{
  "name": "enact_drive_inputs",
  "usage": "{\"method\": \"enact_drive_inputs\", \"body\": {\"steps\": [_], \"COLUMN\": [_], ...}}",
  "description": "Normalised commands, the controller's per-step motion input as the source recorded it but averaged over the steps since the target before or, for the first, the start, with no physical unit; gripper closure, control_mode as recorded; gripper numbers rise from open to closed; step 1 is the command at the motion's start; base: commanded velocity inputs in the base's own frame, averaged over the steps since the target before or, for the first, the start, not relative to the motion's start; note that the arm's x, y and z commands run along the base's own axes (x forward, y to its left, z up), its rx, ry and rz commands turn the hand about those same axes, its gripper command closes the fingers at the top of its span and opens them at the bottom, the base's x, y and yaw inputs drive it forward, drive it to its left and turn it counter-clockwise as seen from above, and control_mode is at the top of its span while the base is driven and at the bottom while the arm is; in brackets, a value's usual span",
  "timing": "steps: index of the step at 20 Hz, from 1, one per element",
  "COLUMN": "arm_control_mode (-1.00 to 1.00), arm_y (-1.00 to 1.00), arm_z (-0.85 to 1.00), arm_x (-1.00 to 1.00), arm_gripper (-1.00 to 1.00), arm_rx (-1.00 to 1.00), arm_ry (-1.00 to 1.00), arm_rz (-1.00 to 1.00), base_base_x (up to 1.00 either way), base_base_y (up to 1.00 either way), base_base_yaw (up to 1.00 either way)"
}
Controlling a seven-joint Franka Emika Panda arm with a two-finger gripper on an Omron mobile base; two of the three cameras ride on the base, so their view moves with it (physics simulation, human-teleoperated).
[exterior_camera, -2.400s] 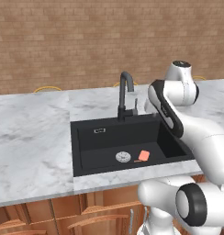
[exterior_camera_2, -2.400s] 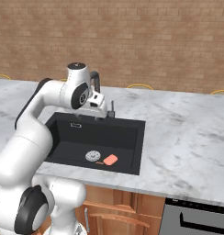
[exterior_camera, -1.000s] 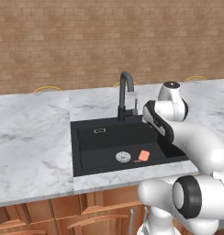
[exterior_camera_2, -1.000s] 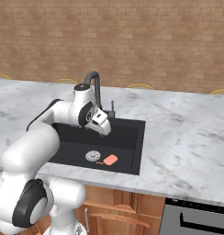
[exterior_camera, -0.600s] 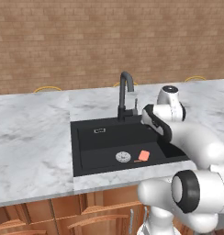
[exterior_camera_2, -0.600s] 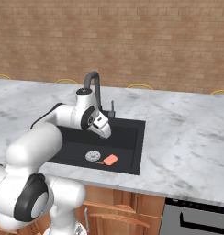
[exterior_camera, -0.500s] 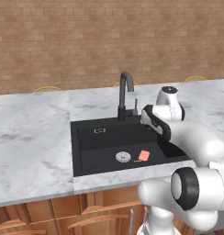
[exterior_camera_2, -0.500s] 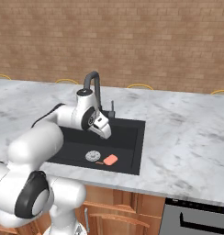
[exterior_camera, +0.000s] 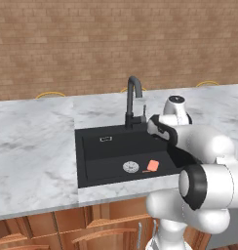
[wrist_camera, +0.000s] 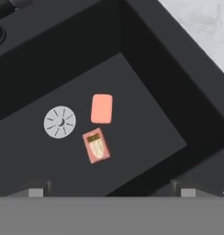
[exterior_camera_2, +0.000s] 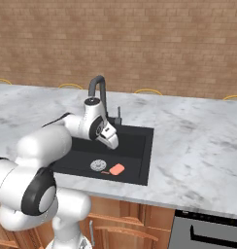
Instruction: Pick up the bar soap and bar soap from the sink, and place them back in the cabinet, and close the cabinet door.
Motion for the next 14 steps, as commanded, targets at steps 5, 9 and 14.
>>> {"method": "enact_drive_inputs", "body": {"steps": [5,9,14], "arm_control_mode": [-1.00,-1.00,-1.00], "arm_y": [-0.03,-0.01,0.00], "arm_z": [-0.33,-0.33,-0.29], "arm_x": [0.05,0.16,0.19], "arm_gripper": [-1.00,-1.00,-1.00], "arm_rx": [0.00,0.00,0.00], "arm_ry": [-0.02,0.00,0.00], "arm_rz": [0.00,0.00,0.00], "base_base_x": [0.00,0.00,0.00], "base_base_y": [0.00,0.00,0.00], "base_base_yaw": [0.00,0.00,0.00]}}
